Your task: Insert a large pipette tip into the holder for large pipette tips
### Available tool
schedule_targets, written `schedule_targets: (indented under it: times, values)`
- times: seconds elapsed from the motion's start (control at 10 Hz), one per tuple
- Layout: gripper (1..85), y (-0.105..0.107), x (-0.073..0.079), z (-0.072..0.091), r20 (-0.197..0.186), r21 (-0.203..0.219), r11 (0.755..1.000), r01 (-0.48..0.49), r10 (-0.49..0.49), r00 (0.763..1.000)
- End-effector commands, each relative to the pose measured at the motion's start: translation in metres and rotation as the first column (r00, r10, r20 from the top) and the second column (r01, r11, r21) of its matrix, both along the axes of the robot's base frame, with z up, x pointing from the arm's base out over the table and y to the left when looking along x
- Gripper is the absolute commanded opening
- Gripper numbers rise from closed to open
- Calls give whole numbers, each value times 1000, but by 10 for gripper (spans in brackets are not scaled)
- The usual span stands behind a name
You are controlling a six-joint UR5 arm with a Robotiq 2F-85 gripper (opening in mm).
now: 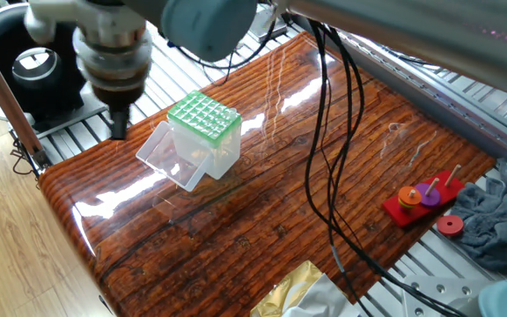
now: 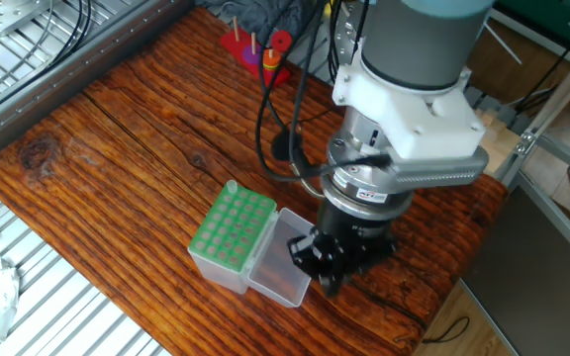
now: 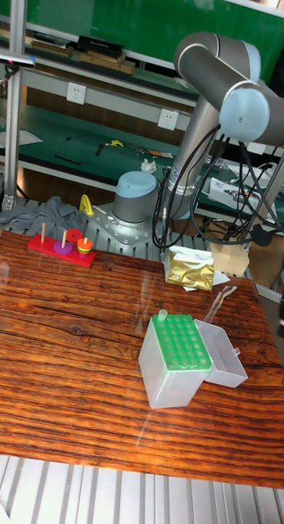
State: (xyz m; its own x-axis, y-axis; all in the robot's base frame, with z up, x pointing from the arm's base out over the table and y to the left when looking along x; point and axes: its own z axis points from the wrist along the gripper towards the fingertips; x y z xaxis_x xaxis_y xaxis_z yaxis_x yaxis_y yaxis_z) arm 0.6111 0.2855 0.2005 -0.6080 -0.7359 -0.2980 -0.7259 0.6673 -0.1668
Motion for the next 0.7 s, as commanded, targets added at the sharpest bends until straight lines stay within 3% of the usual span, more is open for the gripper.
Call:
schedule_targets:
  times: [0.0,0.1,0.3,0.4,0.5,0.6]
  values:
    - [37,4,23,10,52,75,985,158,-162,985]
    - [10,-8,14,4,19,22,986,164,-165,986]
    - [10,-27,12,-2,11,-70,984,161,-161,987]
    - [10,-34,-3,-7,-51,-117,981,153,-160,986]
    - [10,-40,-1,-9,-54,-146,977,155,-164,985]
    - [10,-37,-7,-15,-95,-134,973,190,-204,974]
